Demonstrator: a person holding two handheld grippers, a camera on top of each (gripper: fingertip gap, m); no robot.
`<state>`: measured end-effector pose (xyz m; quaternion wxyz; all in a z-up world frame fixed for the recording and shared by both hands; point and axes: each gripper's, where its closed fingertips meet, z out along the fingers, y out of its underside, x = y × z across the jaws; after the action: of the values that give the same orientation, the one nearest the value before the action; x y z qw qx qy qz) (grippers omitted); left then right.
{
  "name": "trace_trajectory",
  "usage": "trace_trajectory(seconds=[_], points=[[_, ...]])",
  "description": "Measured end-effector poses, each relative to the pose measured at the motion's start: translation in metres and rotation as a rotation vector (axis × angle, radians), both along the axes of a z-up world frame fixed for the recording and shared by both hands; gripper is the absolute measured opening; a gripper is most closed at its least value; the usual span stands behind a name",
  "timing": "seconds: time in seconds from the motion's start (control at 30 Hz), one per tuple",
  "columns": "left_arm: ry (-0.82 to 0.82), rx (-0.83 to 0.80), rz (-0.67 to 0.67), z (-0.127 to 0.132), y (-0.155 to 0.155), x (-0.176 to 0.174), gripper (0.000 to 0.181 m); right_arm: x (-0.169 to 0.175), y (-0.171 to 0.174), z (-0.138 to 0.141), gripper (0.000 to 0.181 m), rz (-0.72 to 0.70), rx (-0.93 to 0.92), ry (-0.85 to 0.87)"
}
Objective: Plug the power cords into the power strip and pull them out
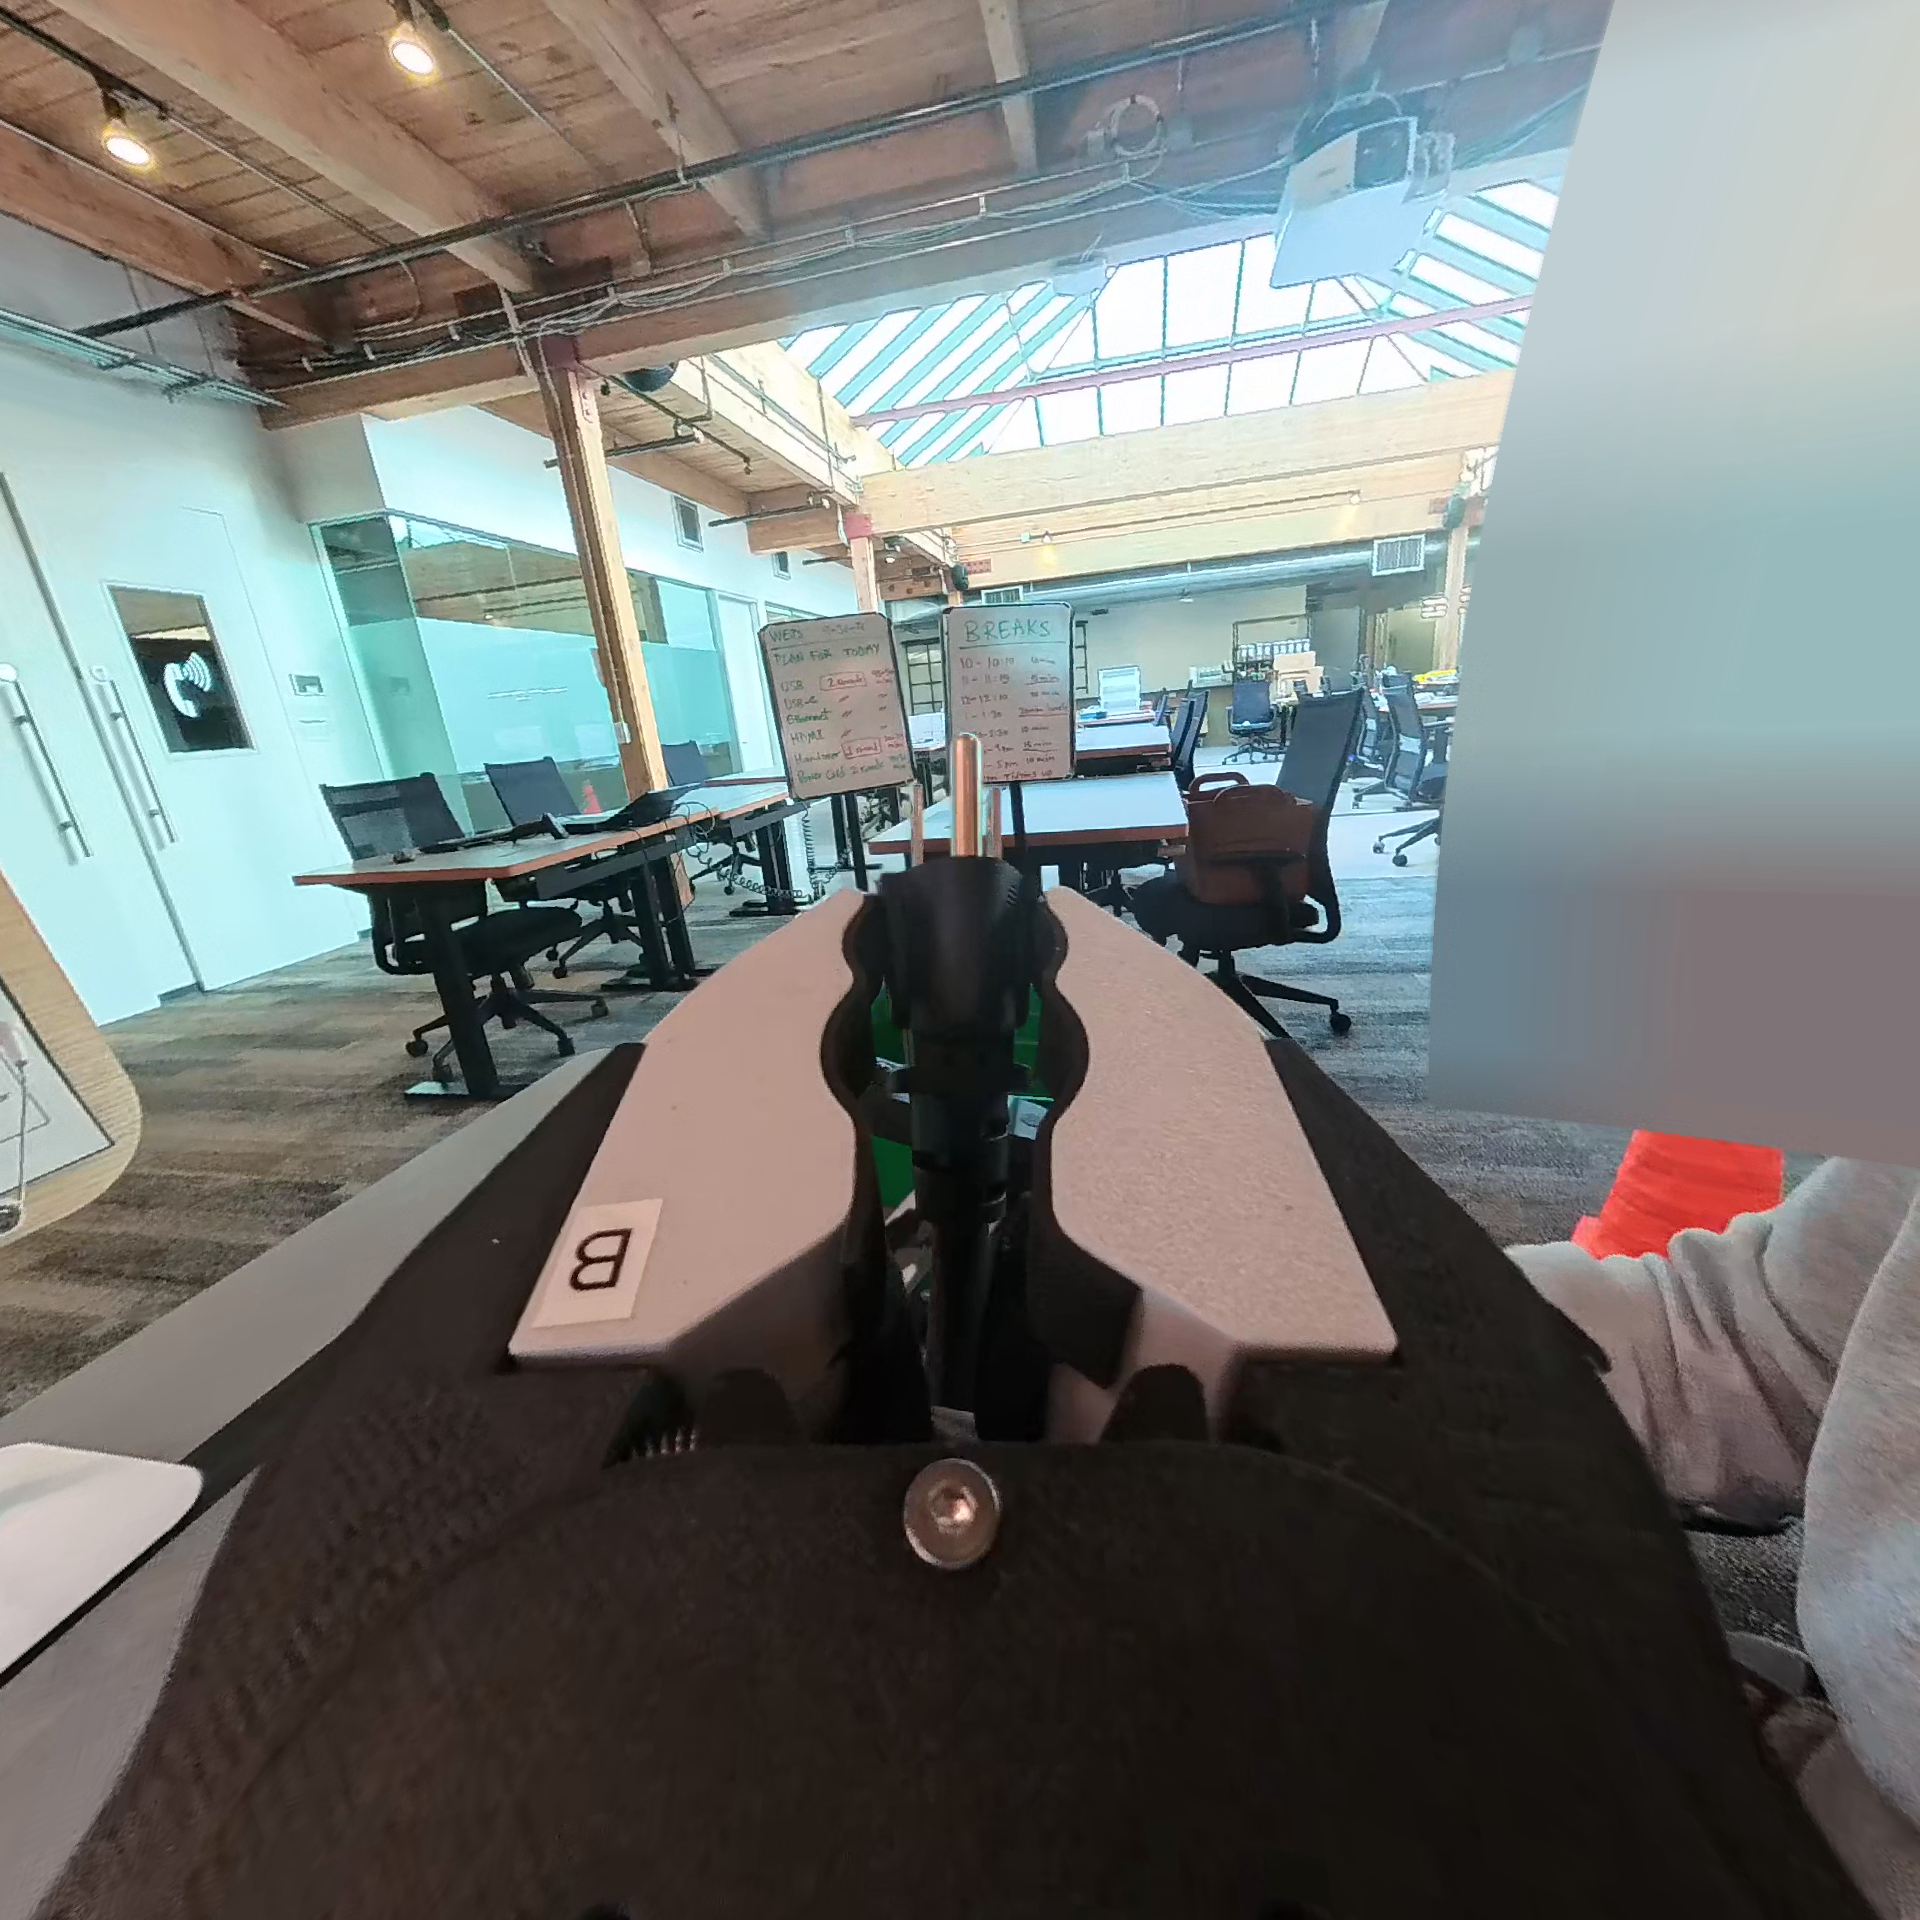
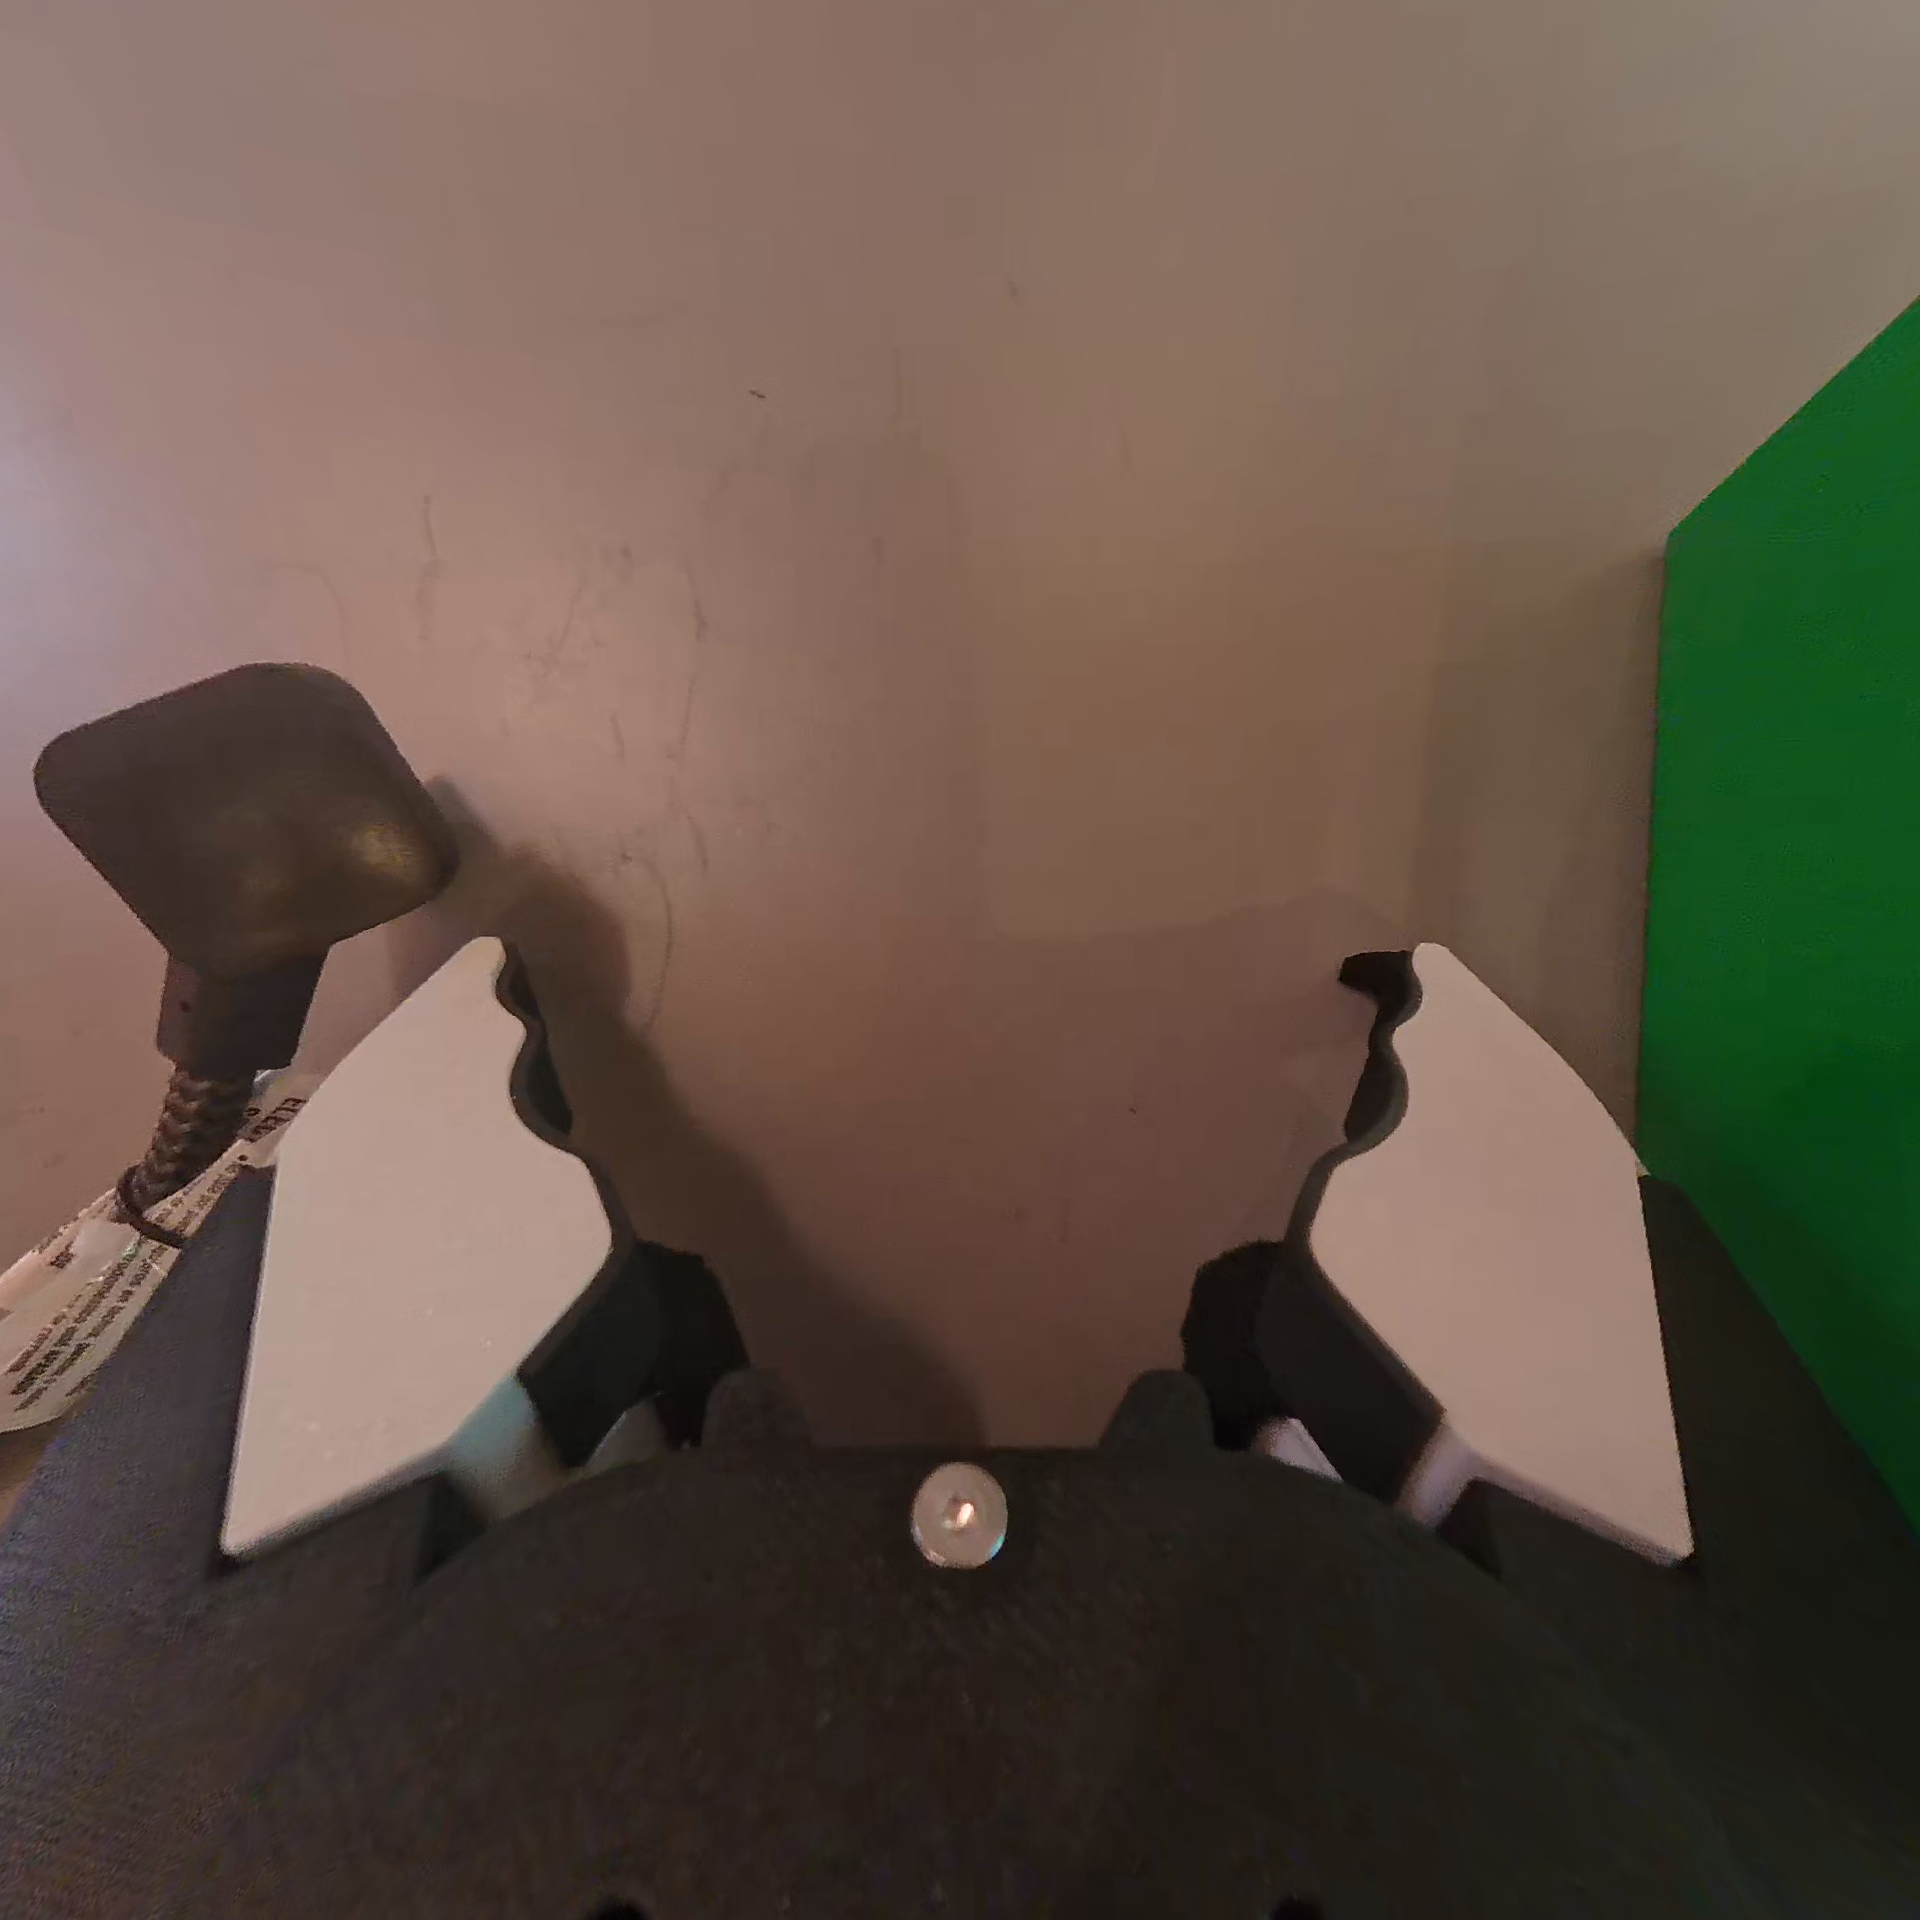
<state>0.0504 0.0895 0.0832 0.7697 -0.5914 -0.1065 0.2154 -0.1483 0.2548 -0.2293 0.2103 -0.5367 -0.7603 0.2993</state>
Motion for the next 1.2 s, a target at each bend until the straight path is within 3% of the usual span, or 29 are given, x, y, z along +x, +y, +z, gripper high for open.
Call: trace_trajectory(seconds=[0.23, 0.3, 0.33, 0.4, 0.5, 0.6, 0.73, 0.87, 1.07, 1.1, 1.2], points=[[0.001, -0.022, -0.004, -0.002, 0.003, 0.0, 0.027, 0.0, -0.001, 0.0, 0.145, 0.026, 0.002, 0.001], [0.008, -0.022, -0.005, 0.0, 0.002, 0.001, 0.027, 0.002, -0.01, 0.013, 0.136, 0.128, -0.011, 0.054], [0.012, -0.018, -0.008, 0.003, 0.002, 0.001, 0.027, 0.003, -0.022, 0.036, 0.137, 0.193, -0.065, 0.157], [0.022, 0.001, -0.022, 0.008, -0.002, 0.004, 0.027, 0.021, -0.051, 0.107, 0.122, 0.37, -0.238, 0.454], [0.028, 0.021, -0.03, 0.015, -0.007, 0.004, 0.027, 0.083, -0.092, 0.209, 0.099, 0.674, -0.537, 0.854], [0.043, 0.008, 0.016, 0.017, -0.01, 0.001, 0.027, 0.141, -0.129, 0.256, 0.094, 0.944, -0.758, 0.871], [0.055, 0.016, 0.156, 0.014, -0.015, -0.014, 0.027, 0.168, -0.183, 0.254, 0.09, 1.084, -0.62, 0.888], [0.059, -0.013, 0.276, 0.001, -0.016, -0.036, 0.027, 0.159, -0.223, 0.241, 0.065, 1.056, -0.448, 0.982], [0.038, 0.006, 0.349, -0.018, -0.024, -0.054, 0.027, 0.155, -0.245, 0.229, 0.034, 1.07, -0.451, 0.992], [0.029, 0.006, 0.347, -0.021, -0.025, -0.056, 0.027, 0.158, -0.246, 0.224, 0.02, 1.094, -0.429, 1.009], [0.006, 0.054, 0.322, -0.027, -0.026, -0.06, 0.028, 0.151, -0.245, 0.215, 0.015, 1.075, -0.329, 1.029]])
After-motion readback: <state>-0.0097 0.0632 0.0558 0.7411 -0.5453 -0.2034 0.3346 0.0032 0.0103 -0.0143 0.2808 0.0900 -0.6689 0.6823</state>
